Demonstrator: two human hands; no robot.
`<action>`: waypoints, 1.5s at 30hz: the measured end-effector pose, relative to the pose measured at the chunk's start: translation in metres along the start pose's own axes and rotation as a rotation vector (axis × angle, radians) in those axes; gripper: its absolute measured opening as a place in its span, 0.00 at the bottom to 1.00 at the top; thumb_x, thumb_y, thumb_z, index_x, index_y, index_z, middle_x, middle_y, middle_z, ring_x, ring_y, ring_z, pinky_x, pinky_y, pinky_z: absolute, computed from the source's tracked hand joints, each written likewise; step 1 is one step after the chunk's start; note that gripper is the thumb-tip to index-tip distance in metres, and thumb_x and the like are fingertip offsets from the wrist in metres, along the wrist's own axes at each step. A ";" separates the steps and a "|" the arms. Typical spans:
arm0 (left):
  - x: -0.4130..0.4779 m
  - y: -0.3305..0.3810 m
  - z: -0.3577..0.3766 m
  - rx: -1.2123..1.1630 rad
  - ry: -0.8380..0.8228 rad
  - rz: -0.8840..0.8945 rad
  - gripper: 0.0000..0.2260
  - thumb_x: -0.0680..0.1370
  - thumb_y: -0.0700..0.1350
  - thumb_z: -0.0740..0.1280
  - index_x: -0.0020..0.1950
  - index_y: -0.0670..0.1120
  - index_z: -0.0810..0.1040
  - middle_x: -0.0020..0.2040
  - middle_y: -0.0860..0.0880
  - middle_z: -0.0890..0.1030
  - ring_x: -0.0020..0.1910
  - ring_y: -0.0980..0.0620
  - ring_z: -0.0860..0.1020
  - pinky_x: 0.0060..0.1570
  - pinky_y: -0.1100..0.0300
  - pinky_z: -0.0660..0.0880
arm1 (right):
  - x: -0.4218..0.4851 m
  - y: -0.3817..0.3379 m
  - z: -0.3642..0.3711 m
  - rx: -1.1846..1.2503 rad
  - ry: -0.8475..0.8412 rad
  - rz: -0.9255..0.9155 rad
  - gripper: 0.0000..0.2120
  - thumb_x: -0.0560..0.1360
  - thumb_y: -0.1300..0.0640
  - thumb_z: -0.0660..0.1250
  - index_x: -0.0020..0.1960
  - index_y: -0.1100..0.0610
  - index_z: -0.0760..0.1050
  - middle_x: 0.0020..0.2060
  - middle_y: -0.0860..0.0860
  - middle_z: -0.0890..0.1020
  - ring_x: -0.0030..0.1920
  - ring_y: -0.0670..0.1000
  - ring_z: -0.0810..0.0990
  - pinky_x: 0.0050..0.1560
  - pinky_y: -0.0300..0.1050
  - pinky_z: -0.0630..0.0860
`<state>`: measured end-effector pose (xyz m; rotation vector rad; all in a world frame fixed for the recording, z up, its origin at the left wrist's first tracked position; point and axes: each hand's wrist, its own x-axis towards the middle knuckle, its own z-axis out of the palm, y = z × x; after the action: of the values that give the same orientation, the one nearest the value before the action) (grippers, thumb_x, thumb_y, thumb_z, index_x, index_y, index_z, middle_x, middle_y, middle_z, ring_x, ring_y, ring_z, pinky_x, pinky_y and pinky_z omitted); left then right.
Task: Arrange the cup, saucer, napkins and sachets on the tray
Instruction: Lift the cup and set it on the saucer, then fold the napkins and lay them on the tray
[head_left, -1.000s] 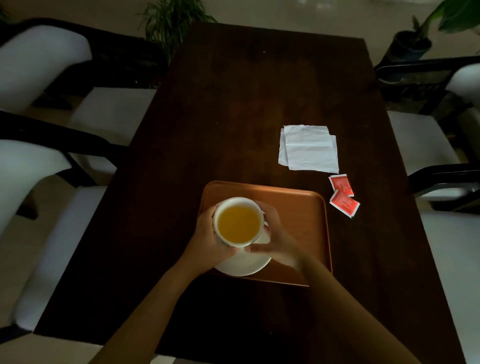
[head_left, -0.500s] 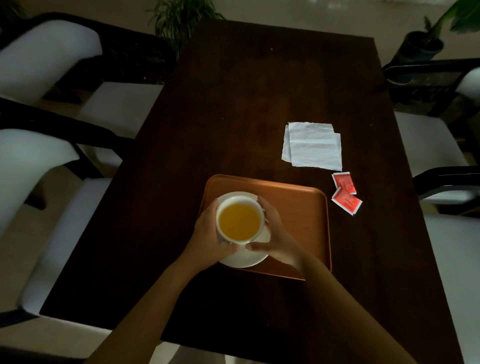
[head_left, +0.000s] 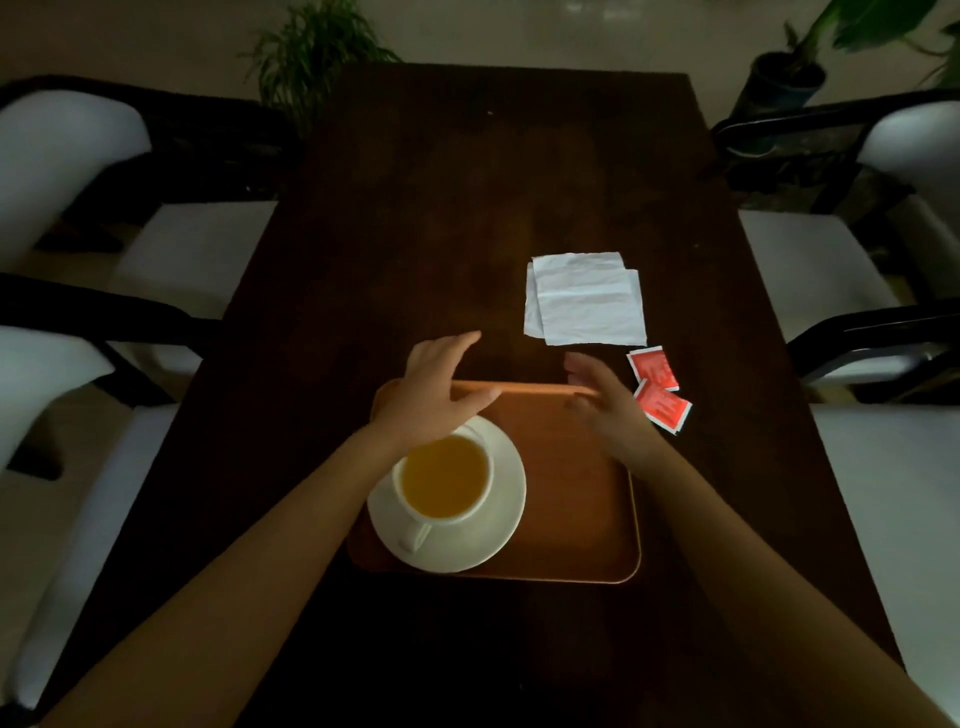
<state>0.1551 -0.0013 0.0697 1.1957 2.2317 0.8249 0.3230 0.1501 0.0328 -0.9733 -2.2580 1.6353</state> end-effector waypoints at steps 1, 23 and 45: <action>0.017 0.004 0.005 0.045 -0.021 0.044 0.27 0.75 0.51 0.66 0.71 0.48 0.61 0.71 0.46 0.65 0.72 0.48 0.56 0.67 0.55 0.57 | 0.011 0.000 -0.008 -0.038 0.090 0.002 0.23 0.75 0.61 0.64 0.69 0.54 0.64 0.67 0.53 0.71 0.65 0.51 0.71 0.59 0.42 0.68; 0.173 0.006 0.089 0.485 -0.096 0.352 0.10 0.76 0.43 0.64 0.55 0.44 0.77 0.55 0.46 0.77 0.59 0.47 0.71 0.57 0.52 0.71 | 0.107 0.047 -0.057 -0.894 0.175 0.062 0.20 0.74 0.51 0.66 0.64 0.55 0.70 0.64 0.57 0.71 0.64 0.59 0.66 0.65 0.54 0.64; 0.233 0.008 0.043 -0.367 -0.066 -0.056 0.05 0.75 0.45 0.66 0.46 0.47 0.81 0.39 0.56 0.78 0.39 0.63 0.74 0.35 0.68 0.68 | 0.164 0.026 -0.094 -0.436 0.398 -0.037 0.11 0.75 0.56 0.65 0.56 0.58 0.77 0.53 0.55 0.82 0.54 0.55 0.78 0.54 0.48 0.76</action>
<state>0.0690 0.2130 0.0160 0.9659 1.9428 1.0970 0.2549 0.3267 0.0086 -1.2110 -2.3583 0.8419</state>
